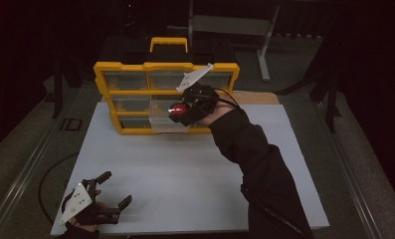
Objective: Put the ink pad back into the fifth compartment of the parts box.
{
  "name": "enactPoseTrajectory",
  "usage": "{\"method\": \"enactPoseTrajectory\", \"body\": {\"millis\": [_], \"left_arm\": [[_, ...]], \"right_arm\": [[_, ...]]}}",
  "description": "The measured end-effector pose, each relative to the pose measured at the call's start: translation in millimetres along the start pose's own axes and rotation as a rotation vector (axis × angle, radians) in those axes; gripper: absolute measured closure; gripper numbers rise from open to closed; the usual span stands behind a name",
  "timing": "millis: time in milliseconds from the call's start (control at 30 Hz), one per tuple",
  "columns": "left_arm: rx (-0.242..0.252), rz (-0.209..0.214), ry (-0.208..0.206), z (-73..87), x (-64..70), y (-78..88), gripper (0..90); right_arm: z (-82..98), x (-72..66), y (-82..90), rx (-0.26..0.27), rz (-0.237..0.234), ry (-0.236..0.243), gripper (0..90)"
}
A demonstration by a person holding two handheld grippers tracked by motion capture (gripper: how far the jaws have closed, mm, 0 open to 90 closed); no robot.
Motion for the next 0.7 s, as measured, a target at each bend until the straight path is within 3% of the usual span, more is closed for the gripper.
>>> {"method": "enactPoseTrajectory", "body": {"millis": [467,700], "left_arm": [[0.002,0.006,0.006,0.0,-0.5,0.5,0.2],[0.004,0.009,0.008,-0.1,-0.6,1.0,0.2]], "right_arm": [[-20.9,18.9,-16.7,-0.006,0.009,-0.035,30.3],[-21.9,27.4,-28.0,-0.008,0.006,-0.051,30.3]]}}
Point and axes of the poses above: each handheld gripper's, and its own axes: y roughly backward along the jaws, z roughly out of its underside, x roughly to its right, the point moved 6 cm from there along -y, roughly forward along the jaws, and after that the axes turned 13 degrees about -z, right-handed, at the moved point
